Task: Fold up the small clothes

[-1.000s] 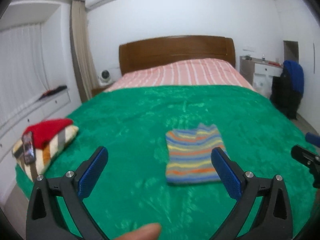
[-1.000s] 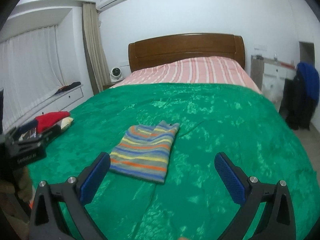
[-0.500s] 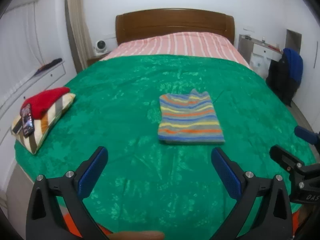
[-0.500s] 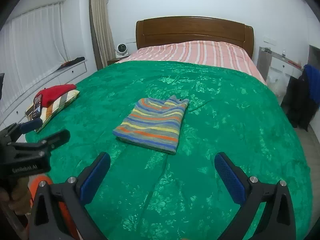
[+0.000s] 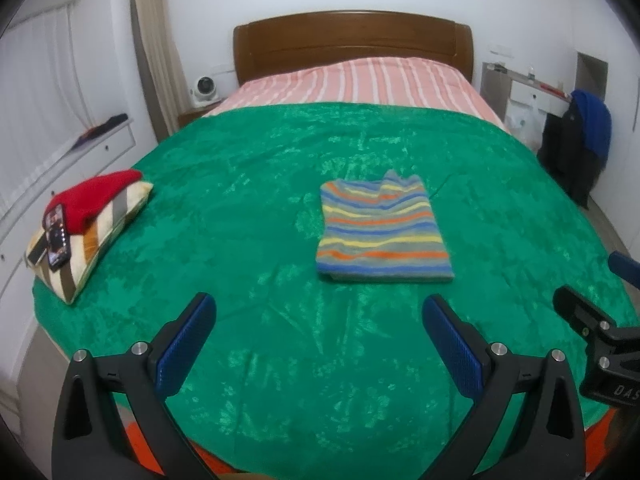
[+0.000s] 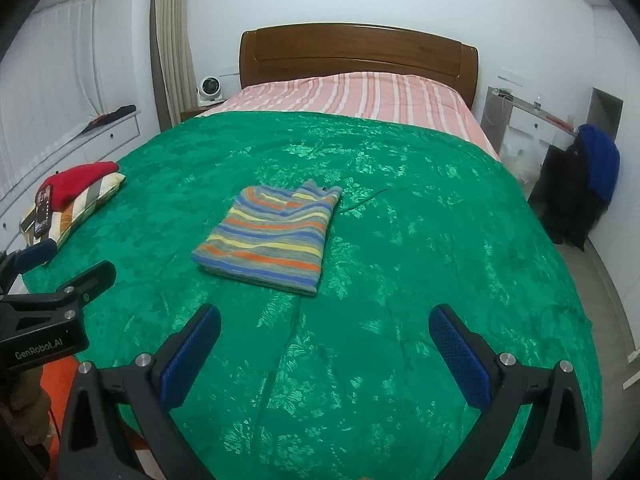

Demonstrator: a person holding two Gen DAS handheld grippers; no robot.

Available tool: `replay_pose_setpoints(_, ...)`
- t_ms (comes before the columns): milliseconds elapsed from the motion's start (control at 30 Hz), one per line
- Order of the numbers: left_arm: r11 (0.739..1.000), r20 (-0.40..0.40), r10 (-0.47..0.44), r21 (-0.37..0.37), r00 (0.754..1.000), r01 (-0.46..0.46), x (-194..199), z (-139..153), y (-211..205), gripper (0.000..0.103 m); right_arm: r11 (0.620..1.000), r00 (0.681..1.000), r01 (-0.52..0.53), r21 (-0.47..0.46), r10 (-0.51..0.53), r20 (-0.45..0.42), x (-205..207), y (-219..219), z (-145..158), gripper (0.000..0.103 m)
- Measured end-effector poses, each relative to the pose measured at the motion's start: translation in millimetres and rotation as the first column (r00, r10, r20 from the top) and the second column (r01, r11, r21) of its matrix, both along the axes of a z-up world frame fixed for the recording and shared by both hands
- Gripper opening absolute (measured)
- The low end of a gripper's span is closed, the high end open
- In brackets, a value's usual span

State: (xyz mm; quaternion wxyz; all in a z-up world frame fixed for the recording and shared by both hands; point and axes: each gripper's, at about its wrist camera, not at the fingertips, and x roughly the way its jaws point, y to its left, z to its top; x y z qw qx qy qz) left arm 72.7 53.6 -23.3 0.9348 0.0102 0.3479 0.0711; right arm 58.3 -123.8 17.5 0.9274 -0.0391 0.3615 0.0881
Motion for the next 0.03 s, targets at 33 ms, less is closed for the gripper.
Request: replay_pose_setpoints(33,1.000,0.000,-0.006,0.003,1.000,0.006,-0.3,0.4,-0.2,0.103,1.000,1.000,0.000,0.001,0.000,0.000,0.1,-0.2,0.3,0.103)
